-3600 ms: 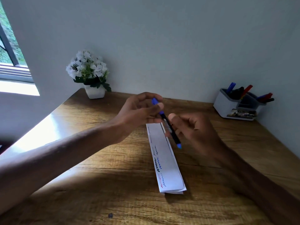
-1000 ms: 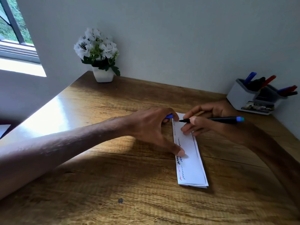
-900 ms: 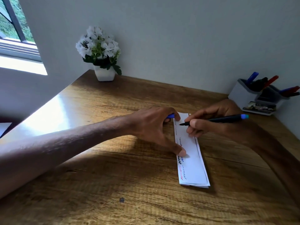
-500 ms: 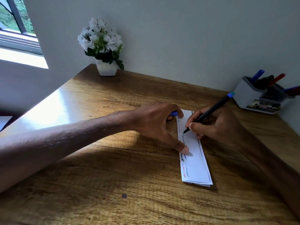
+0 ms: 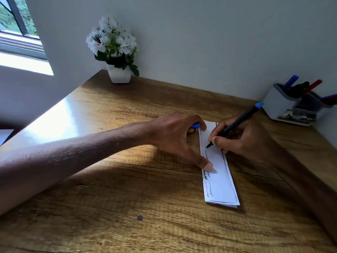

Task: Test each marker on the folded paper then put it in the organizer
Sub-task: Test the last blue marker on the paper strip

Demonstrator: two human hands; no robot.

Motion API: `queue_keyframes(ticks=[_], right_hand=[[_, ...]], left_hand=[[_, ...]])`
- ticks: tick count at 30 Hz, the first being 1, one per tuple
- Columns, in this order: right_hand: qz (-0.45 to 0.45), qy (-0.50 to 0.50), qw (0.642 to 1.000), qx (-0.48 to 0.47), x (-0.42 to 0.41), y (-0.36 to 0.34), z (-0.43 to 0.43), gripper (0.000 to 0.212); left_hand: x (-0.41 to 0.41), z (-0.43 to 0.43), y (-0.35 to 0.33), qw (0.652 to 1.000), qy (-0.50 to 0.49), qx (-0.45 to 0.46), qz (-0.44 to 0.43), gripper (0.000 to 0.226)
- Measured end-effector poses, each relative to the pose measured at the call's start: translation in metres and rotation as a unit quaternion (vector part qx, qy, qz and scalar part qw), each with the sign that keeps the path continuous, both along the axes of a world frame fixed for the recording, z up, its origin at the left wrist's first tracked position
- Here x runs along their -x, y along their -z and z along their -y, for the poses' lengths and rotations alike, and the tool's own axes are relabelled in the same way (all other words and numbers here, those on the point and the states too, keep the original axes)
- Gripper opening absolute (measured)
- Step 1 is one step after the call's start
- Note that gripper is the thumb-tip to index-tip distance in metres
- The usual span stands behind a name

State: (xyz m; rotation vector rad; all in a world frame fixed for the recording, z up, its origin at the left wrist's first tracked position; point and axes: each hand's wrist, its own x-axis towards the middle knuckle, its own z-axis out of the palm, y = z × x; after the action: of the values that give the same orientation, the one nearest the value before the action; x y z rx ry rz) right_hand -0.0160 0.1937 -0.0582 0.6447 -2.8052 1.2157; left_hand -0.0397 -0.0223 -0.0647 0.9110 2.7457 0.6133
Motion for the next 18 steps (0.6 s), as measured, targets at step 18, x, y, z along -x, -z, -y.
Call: queue_keyframes(ticks=[18], right_hand=[[0.000, 0.017, 0.999, 0.028, -0.0021, 0.0005, 0.0023, 0.007]], left_hand=[[0.0001, -0.0002, 0.0005, 1.000, 0.002, -0.004, -0.004, 0.103]])
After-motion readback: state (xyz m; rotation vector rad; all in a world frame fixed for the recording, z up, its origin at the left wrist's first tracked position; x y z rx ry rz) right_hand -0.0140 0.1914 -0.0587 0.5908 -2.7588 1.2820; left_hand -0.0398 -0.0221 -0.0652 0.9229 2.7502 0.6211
